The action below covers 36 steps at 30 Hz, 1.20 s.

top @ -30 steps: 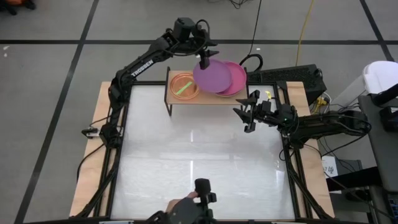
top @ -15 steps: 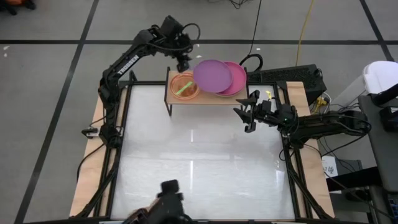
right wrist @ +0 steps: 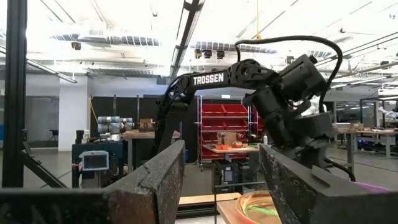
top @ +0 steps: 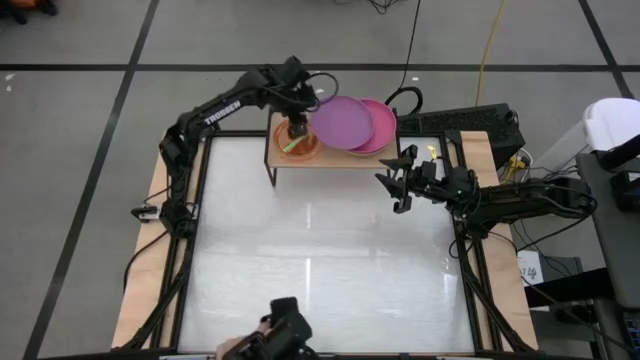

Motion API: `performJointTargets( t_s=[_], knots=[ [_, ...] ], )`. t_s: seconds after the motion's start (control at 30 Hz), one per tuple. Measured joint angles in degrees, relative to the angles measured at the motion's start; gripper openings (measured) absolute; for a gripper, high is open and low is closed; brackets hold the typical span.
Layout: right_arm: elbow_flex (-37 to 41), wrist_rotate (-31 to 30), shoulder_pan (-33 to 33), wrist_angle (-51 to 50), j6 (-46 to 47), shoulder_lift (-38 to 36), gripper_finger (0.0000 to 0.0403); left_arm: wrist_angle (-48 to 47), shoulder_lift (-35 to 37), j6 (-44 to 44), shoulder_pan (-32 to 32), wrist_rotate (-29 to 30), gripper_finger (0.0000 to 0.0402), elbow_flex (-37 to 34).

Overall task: Place and stack plates onto a shelf
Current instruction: Stack the big violet plate on the big pink plate on the shelf, then return to Home Position

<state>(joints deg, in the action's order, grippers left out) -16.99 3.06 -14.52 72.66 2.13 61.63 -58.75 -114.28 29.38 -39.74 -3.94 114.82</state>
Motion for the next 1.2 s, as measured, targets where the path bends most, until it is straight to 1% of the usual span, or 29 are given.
performJointTargets(
  t_s=[0.27, 0.6, 0.73, 0.83, 0.93, 1.0, 1.07, 1.13, 1.2],
  knots=[
    [0.0, 0.0, 0.0, 0.0, -0.4, 0.0, 0.0187, 5.7, 0.1, 0.5, 4.0, 0.1, 0.0177, -0.6],
    [0.0, 0.0, 0.0, 0.0, -0.4, 0.0, 0.0187, 13.3, 0.1, 0.5, 6.3, 0.1, 0.0177, -0.6],
    [0.0, 0.0, 0.0, 0.0, -0.5, 0.0, 0.0187, 13.1, 0.9, 2.4, 7.3, 0.6, 0.0177, -0.6],
    [0.0, 1.3, 0.0, -1.6, 0.4, -1.1, 0.0187, 10.1, 4.5, 0.7, 8.2, 0.9, 0.0177, -0.4],
    [0.0, 4.3, -0.1, -7.2, 0.3, -4.8, 0.0187, 8.1, 10.1, -1.3, 8.6, -1.6, 0.0170, -0.2],
    [0.0, 4.7, -0.5, -13.1, 0.2, -8.9, 0.0187, 7.9, 13.8, -3.5, 8.7, -1.7, 0.0153, -0.4],
    [-0.4, 4.6, -0.8, -19.6, -0.2, -13.7, 0.0187, 7.8, 18.3, -5.5, 9.0, -1.6, 0.0129, -2.2],
    [-1.1, 4.5, -0.9, -27.5, -1.0, -19.3, 0.0187, 8.7, 23.9, -5.5, 10.1, -1.7, 0.0102, -5.4],
    [-2.5, 4.6, -0.9, -35.6, -1.8, -24.8, 0.0187, 11.1, 30.0, -5.3, 11.2, -2.1, 0.0080, -10.4]
  ],
)
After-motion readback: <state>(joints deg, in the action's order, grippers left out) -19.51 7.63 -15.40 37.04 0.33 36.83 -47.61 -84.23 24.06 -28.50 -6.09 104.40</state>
